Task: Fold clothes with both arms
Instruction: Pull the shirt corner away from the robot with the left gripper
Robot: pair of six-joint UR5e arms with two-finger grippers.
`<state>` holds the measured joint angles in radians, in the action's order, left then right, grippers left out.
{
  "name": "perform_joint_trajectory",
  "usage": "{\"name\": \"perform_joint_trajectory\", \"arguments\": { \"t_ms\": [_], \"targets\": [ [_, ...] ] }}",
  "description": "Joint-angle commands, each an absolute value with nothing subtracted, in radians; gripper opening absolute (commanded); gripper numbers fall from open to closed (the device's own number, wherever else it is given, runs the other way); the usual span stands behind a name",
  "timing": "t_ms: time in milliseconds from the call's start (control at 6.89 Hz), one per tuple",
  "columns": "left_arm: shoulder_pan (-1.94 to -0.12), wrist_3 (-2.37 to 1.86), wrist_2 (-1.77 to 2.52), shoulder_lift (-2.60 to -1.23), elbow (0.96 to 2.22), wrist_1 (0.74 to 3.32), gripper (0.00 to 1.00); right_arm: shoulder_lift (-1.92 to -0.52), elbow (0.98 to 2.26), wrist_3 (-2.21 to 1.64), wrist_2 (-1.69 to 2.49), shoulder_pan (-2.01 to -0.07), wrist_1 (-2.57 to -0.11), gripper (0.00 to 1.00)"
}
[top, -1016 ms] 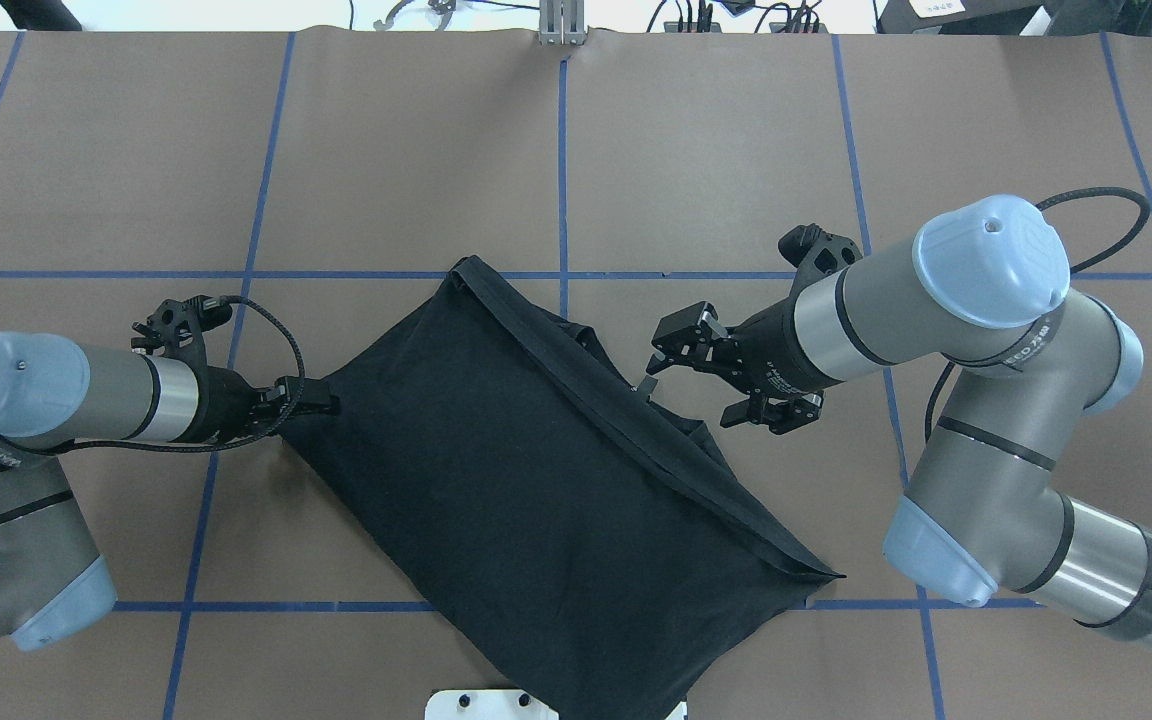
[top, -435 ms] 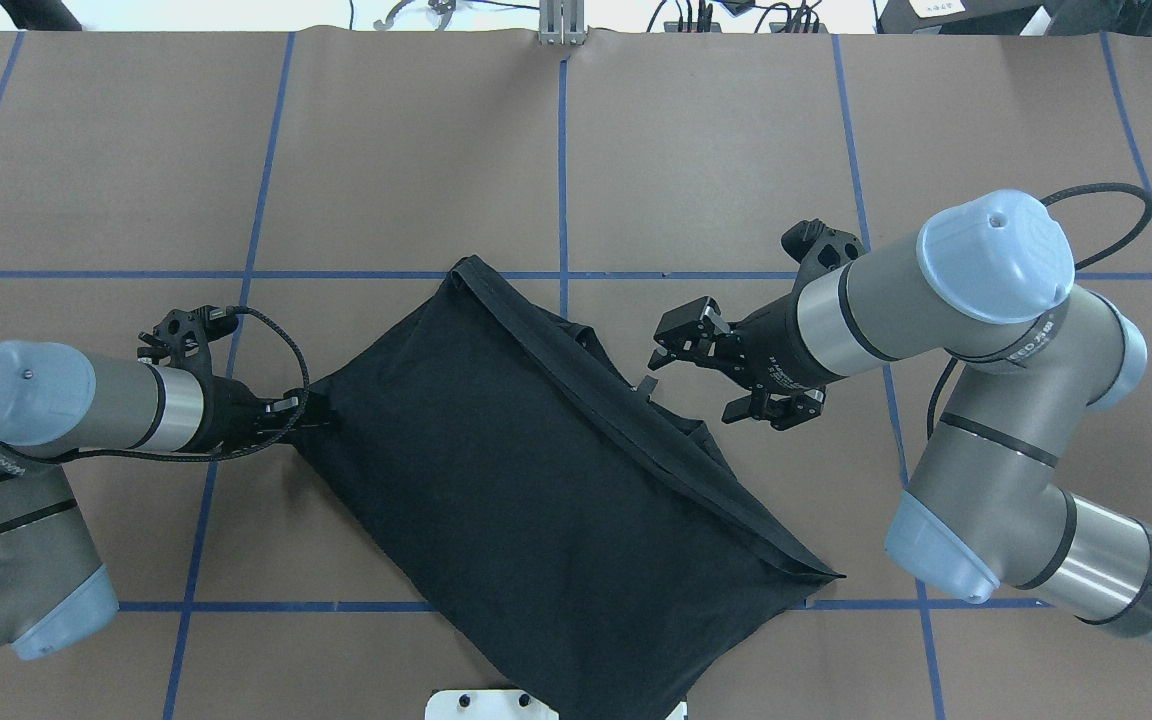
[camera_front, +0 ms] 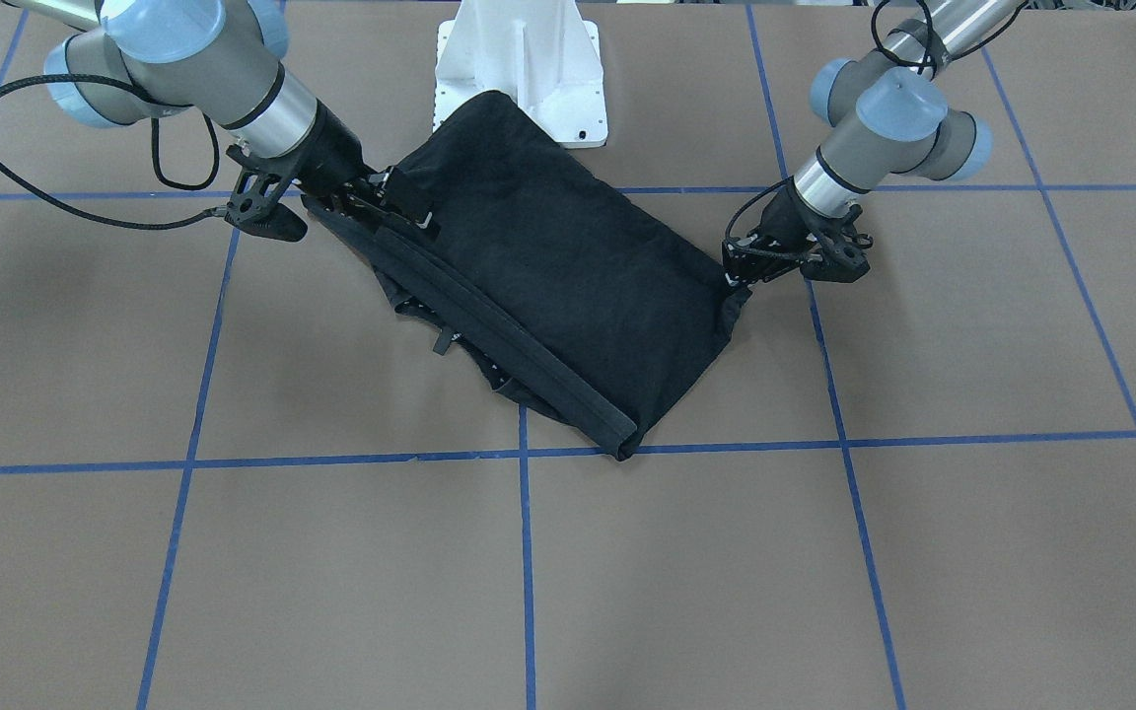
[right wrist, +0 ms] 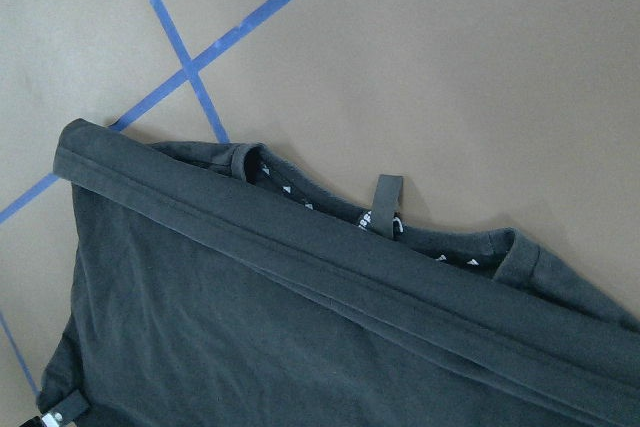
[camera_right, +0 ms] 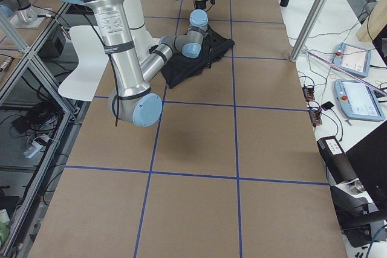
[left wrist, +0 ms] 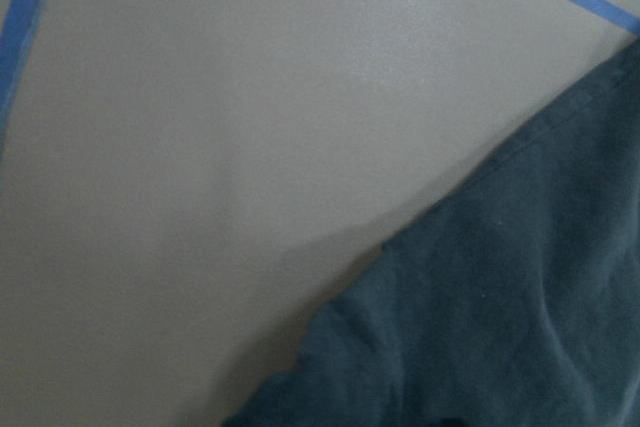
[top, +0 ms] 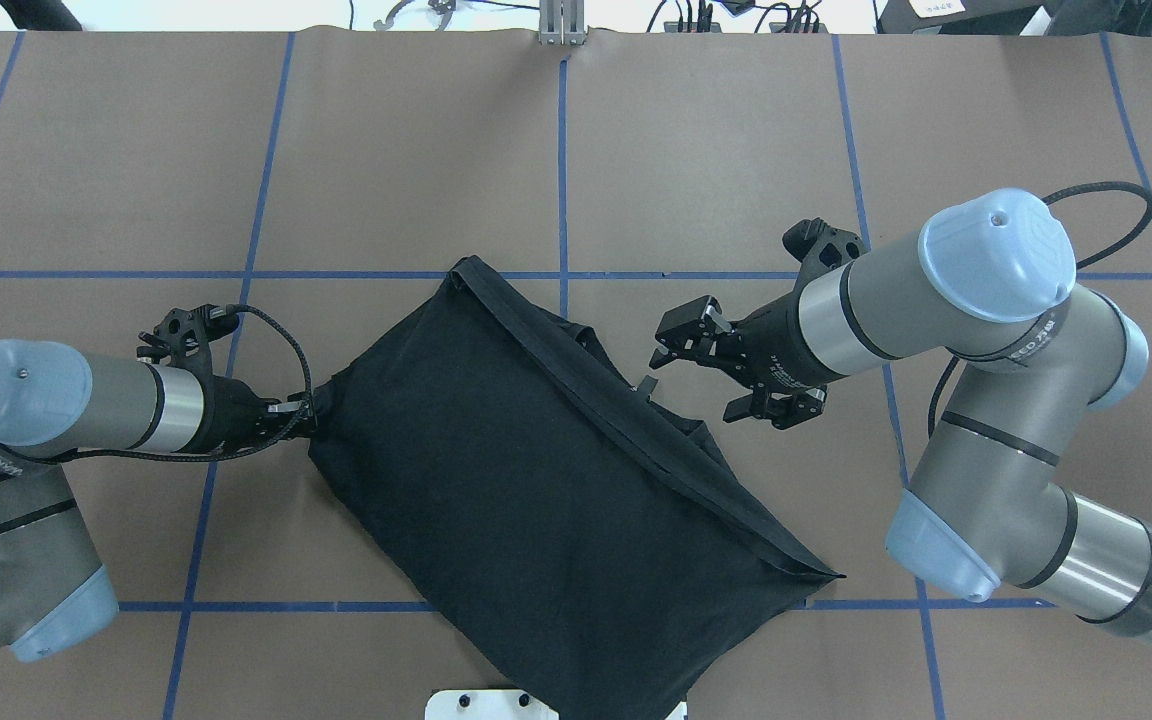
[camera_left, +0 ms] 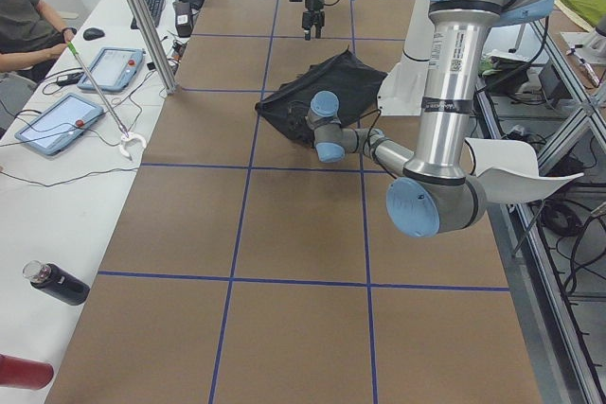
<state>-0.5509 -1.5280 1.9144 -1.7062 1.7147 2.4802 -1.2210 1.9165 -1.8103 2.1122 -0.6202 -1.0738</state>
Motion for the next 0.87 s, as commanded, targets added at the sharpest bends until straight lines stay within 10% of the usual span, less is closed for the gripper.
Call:
{"name": "perform_joint_trajectory", "arguments": {
  "t_ms": [0,726],
  "targets": [
    [-0.549,-1.529,1.933,-1.729,1.727,2.477,0.0,-1.221,1.916,-1.81,2.114,-0.626,-1.074,1.0],
    [-0.727,-1.514,1.918,-2.103,1.42,2.289,0.0,-1.227,1.916,-1.79,2.109,-0.66,-1.074,1.0]
  ]
}}
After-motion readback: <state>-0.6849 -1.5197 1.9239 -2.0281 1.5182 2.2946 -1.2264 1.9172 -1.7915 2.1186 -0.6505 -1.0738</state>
